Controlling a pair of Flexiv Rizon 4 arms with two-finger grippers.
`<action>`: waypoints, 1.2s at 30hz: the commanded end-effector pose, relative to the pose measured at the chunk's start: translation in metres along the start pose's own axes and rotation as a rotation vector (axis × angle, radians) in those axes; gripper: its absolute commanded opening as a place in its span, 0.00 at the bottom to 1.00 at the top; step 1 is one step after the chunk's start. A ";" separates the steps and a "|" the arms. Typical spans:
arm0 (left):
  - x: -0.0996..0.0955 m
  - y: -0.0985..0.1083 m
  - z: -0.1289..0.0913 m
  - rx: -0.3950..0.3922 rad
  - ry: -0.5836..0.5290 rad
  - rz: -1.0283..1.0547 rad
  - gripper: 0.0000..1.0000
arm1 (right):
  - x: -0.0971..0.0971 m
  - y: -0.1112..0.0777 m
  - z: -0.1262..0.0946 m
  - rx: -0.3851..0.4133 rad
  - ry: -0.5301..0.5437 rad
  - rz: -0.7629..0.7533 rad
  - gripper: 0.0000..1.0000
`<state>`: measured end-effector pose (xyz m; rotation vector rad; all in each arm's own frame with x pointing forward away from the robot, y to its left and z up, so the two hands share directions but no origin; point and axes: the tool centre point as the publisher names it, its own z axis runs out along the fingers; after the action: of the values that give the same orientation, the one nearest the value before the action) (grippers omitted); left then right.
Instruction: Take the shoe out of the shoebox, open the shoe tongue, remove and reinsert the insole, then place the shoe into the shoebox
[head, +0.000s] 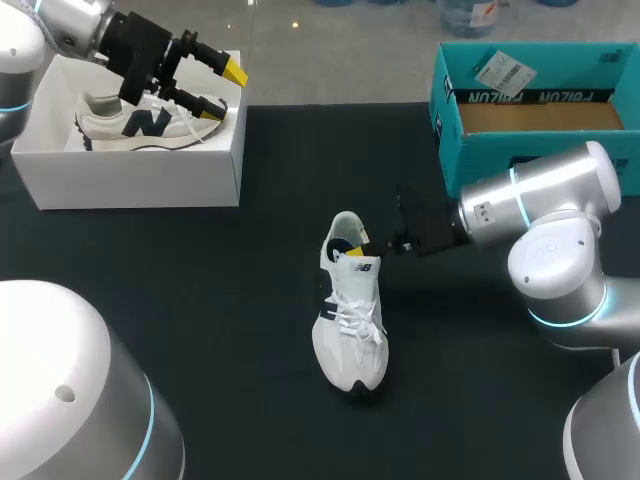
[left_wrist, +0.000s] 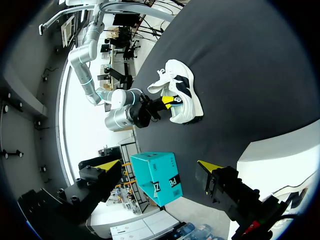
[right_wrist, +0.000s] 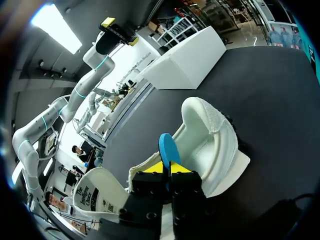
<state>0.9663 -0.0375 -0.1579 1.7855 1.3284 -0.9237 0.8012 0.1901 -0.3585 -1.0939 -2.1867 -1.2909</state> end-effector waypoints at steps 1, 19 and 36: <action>0.000 0.001 0.000 0.003 0.002 0.001 1.00 | 0.003 0.001 0.000 -0.010 -0.006 -0.011 0.57; 0.000 0.001 0.000 0.003 0.002 0.001 1.00 | 0.007 0.023 -0.006 0.018 -0.051 -0.071 0.31; 0.000 0.001 0.000 0.003 0.002 0.001 1.00 | 0.003 0.008 0.003 0.051 -0.077 -0.022 0.00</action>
<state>0.9663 -0.0375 -0.1580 1.7854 1.3284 -0.9237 0.8066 0.1927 -0.3486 -1.1167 -2.2819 -1.2141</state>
